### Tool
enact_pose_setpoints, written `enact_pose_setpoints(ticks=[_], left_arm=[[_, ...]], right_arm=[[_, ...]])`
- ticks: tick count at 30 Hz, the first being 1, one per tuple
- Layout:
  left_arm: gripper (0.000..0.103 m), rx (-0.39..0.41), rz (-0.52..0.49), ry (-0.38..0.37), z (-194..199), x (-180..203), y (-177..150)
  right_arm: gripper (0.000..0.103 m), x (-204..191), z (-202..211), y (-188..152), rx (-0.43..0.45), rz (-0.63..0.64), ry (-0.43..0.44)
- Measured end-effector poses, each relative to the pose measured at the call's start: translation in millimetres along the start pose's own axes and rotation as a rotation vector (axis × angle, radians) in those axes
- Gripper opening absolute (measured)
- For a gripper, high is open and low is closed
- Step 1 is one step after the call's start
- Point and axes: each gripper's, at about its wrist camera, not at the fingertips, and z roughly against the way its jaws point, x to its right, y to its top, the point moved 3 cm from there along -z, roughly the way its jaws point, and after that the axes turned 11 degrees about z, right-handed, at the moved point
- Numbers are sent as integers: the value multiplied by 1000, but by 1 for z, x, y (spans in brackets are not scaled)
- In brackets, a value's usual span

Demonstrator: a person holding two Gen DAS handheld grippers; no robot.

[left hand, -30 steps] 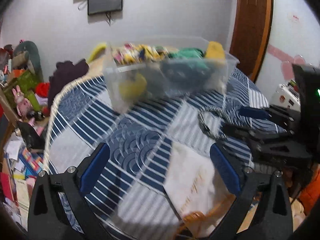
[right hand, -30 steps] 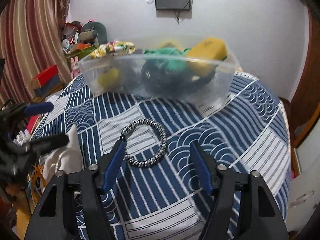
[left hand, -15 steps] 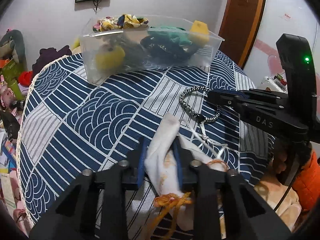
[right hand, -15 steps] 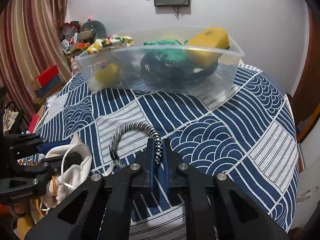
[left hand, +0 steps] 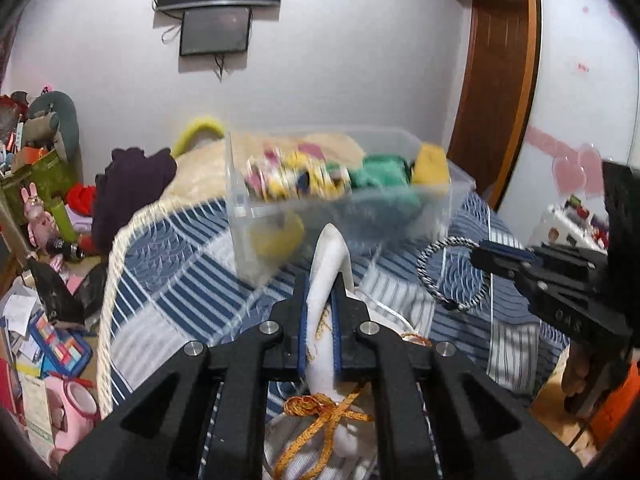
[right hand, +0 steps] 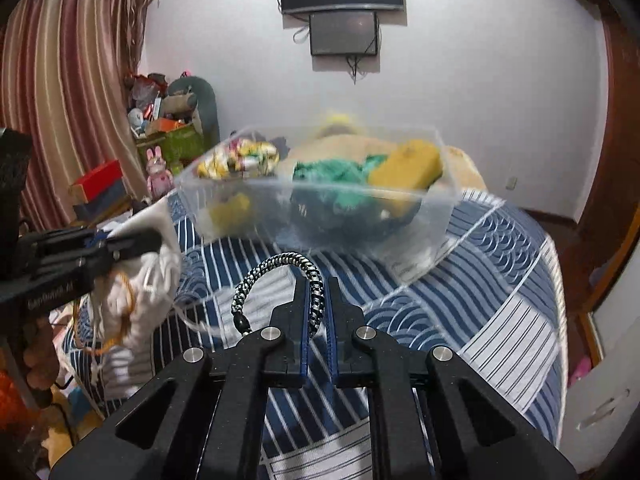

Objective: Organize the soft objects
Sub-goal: 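Lower the white cloth and bracelet into the box and open both grippers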

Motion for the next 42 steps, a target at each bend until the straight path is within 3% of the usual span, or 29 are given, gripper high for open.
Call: enact_pose_setpoints(ticks=[11, 17, 21, 29, 30, 33, 35, 37, 42], left_arm=[[9, 184, 6, 13, 7, 7, 71], [9, 226, 50, 32, -11, 5, 97], [9, 221, 47, 66, -36, 5, 104], [10, 100, 35, 116, -95, 2, 92], [11, 93, 24, 123, -96, 3, 90], [30, 106, 14, 129, -91, 5, 84], [49, 110, 29, 124, -85, 5, 84], [59, 115, 46, 102, -80, 2, 87], [68, 140, 45, 76, -59, 4, 92]], right_arm=[[7, 22, 13, 49, 152, -1, -106], [7, 30, -5, 67, 170, -22, -147], [7, 32, -23, 68, 145, -35, -149], [7, 28, -58, 55, 48, -31, -122], [7, 27, -59, 54, 40, -26, -117], [12, 25, -59, 50, 17, -13, -111], [24, 26, -57, 50, 15, -15, -104], [30, 28, -53, 51, 25, -18, -108], [45, 32, -30, 58, 81, -13, -143]])
